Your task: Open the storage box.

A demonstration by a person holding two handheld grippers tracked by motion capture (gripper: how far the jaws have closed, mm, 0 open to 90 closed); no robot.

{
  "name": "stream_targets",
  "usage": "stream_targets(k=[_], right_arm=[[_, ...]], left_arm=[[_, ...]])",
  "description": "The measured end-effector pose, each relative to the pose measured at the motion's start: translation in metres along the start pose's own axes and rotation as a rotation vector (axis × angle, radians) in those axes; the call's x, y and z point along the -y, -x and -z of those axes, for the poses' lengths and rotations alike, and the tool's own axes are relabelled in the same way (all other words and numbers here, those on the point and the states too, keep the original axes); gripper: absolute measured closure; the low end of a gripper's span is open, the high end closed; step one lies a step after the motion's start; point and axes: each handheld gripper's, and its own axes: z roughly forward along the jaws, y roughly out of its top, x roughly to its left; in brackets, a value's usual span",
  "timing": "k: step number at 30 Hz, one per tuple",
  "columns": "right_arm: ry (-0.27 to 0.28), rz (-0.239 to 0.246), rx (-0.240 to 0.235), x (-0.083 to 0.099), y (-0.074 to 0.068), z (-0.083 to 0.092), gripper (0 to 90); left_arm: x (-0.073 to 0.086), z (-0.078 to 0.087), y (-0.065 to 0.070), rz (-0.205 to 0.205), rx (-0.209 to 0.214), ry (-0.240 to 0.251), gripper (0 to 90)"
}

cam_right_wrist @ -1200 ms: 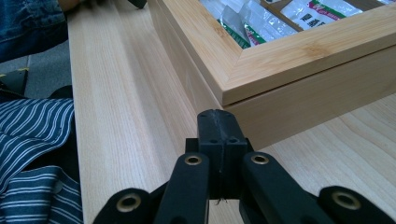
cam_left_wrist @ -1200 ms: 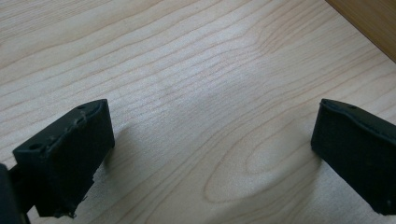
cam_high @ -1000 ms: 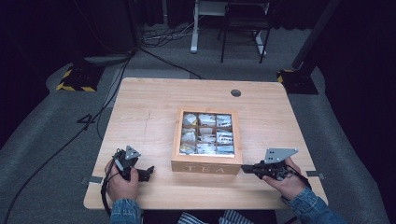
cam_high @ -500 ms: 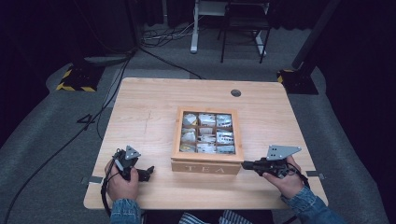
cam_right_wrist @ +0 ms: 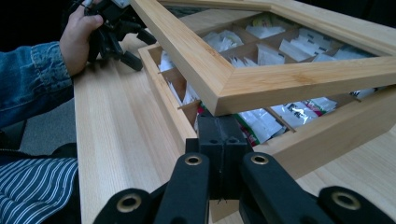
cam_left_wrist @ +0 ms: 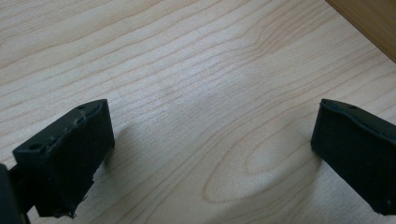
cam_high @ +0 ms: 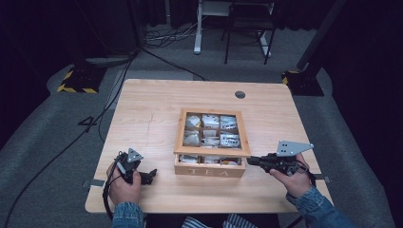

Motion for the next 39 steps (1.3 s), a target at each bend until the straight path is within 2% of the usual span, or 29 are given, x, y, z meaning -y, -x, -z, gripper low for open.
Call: stream_targets(k=[5, 11, 17, 29, 39], right_arm=[[0.017, -0.003, 0.000, -0.006, 0.001, 0.003, 90.0], [0.054, 0.000, 0.008, -0.021, 0.005, 0.005, 90.0], [0.068, 0.044, 0.042, -0.034, 0.005, 0.000, 90.0], [0.100, 0.040, 0.051, -0.057, 0.017, -0.008, 90.0], [0.120, 0.027, 0.064, -0.067, 0.023, -0.018, 90.0]], left_arm=[[0.000, 0.000, 0.000, 0.001, -0.002, 0.003, 0.1], [0.000, 0.000, 0.000, 0.000, -0.001, 0.001, 0.2], [0.000, 0.000, 0.000, 0.003, -0.001, 0.003, 0.1], [0.000, 0.000, 0.000, 0.001, -0.003, 0.005, 0.1], [0.000, 0.000, 0.000, 0.001, -0.001, 0.002, 0.1]])
